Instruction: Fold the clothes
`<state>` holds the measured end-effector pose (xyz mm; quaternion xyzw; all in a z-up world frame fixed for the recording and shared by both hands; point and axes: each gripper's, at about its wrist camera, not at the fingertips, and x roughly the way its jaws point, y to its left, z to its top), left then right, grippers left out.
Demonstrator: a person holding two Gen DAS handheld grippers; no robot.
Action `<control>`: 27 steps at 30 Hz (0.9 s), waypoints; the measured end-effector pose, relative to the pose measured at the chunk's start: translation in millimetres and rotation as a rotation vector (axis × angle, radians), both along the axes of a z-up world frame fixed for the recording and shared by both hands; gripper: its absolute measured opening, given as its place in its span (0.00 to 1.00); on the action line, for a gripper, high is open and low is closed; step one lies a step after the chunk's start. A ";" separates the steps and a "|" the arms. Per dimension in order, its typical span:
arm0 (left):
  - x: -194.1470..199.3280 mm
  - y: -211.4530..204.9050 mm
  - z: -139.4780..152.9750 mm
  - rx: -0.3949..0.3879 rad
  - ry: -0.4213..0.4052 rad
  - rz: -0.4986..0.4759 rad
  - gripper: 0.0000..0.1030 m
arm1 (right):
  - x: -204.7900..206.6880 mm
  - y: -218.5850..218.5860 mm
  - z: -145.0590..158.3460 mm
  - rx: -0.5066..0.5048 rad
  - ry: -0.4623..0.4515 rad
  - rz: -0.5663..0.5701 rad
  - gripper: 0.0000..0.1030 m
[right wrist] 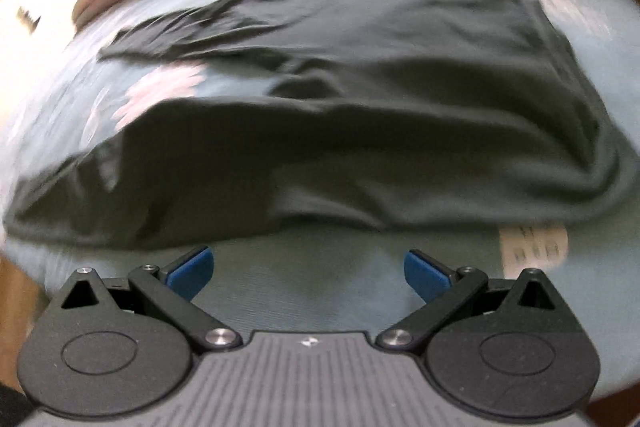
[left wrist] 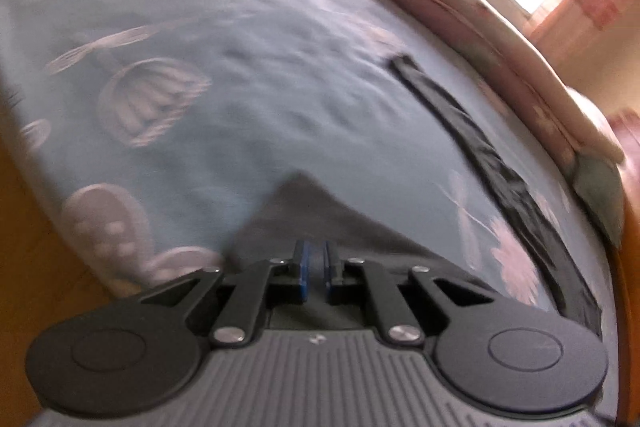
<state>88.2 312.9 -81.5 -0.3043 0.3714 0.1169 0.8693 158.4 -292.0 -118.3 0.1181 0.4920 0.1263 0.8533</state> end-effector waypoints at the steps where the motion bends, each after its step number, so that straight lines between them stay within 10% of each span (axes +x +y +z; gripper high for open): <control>1: 7.2 -10.3 2.4 0.008 -0.009 -0.039 0.08 | -3.0 -9.4 -5.8 0.050 0.000 -0.040 1.00; 15: 76.5 -206.6 17.2 0.191 -0.084 -0.695 0.19 | -1.9 -89.9 -40.9 0.619 -0.126 -0.476 1.00; 27: 65.6 -257.8 2.1 0.250 -0.060 -0.829 0.21 | 9.1 -74.6 -43.7 0.500 -0.214 -0.507 0.99</control>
